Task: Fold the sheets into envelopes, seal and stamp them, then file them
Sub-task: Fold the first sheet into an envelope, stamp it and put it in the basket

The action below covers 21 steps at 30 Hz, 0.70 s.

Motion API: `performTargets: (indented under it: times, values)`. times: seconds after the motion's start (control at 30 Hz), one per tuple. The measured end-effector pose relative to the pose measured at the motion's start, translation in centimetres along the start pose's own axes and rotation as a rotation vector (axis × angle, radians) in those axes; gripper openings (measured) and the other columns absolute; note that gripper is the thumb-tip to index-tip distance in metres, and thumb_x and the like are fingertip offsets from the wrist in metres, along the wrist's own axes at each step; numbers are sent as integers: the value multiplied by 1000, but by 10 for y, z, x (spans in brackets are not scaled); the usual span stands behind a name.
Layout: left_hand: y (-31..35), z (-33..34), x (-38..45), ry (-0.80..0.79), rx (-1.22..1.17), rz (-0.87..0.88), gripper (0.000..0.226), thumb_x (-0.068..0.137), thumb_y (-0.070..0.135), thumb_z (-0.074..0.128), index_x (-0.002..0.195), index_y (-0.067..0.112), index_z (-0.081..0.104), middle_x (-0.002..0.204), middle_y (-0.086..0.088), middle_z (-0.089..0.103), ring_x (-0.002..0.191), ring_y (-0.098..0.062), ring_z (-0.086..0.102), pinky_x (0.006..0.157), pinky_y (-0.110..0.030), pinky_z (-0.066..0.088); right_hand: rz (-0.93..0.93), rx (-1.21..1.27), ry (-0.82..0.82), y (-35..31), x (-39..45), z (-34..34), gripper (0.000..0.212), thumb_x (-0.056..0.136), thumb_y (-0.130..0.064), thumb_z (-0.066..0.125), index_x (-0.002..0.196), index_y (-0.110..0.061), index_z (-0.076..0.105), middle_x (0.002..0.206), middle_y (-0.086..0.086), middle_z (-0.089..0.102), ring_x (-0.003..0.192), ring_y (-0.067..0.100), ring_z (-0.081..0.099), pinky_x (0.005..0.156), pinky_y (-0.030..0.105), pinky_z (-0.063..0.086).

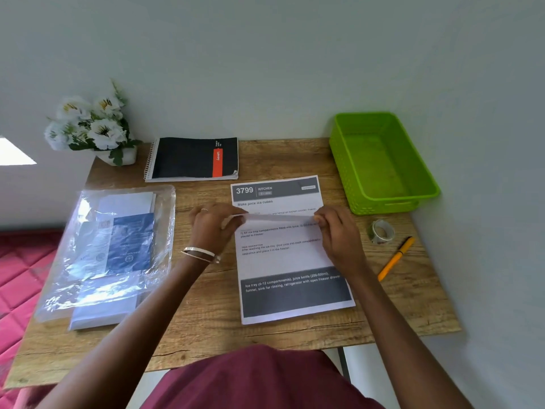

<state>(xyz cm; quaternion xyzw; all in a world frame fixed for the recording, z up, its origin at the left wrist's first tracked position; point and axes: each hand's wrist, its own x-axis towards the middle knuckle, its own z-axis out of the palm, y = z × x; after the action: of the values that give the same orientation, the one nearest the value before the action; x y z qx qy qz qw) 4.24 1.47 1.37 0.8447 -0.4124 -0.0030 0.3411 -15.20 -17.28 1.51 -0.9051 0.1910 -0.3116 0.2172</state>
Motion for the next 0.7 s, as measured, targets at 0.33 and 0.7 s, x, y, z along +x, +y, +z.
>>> performTargets:
  times: [0.33,0.7]
  values:
    - [29,-8,-29,106,-950,-732,6,83,9,65,89,10,66,84,-7,70,81,-24,68,62,-32,57,688,667,110,-17,-4,-5,45,81,-5,72,120,-15,53,88,8,59,78,10,60,66,26,56]
    - [21,11,-64,-113,-55,-323,48,74,11,72,120,17,59,132,-13,36,106,-29,47,86,-47,50,546,58,-75,-22,-20,14,28,87,-6,63,115,-2,60,107,15,60,100,29,57,85,36,48]
